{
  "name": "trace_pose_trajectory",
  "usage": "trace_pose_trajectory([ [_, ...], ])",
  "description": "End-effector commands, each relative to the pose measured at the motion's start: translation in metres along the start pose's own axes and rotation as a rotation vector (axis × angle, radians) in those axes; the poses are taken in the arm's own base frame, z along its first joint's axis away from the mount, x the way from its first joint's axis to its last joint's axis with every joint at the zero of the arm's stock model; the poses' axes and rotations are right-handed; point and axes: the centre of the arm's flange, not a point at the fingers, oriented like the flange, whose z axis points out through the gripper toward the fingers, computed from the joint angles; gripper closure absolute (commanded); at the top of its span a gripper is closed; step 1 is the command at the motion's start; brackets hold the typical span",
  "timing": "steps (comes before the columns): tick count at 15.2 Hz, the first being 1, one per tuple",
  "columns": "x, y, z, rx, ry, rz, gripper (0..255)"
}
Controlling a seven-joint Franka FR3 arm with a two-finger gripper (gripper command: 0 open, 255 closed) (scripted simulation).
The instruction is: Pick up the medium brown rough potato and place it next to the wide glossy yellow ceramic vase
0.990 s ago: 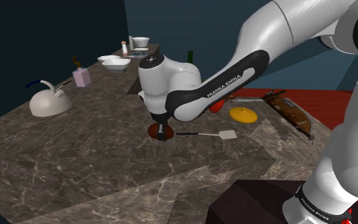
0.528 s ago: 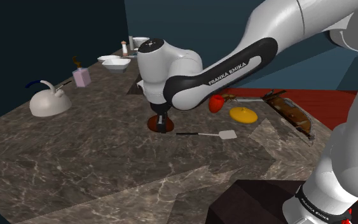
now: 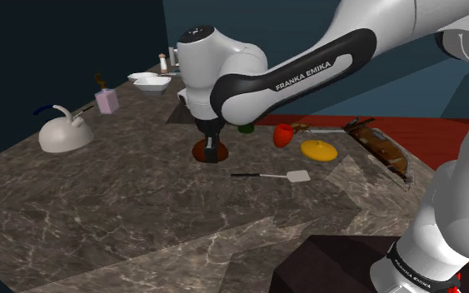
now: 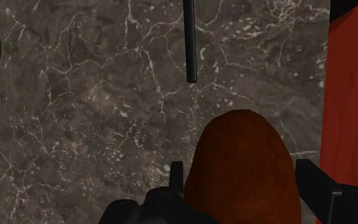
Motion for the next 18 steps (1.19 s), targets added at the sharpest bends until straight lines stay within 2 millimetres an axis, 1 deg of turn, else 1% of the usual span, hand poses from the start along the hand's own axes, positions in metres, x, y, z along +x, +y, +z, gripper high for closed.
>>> trace_pose_trajectory([
  [1, 0.0, 0.003, -0.009, 0.0, 0.0, 0.0, 255],
  [4, -0.001, 0.008, -0.024, 0.0, 0.0, 0.0, 255],
  [5, -0.001, 0.009, -0.026, 0.0, 0.0, 0.0, 255],
  [18, -0.161, 0.065, 0.0, 0.0, 0.0, 0.0, 255],
])
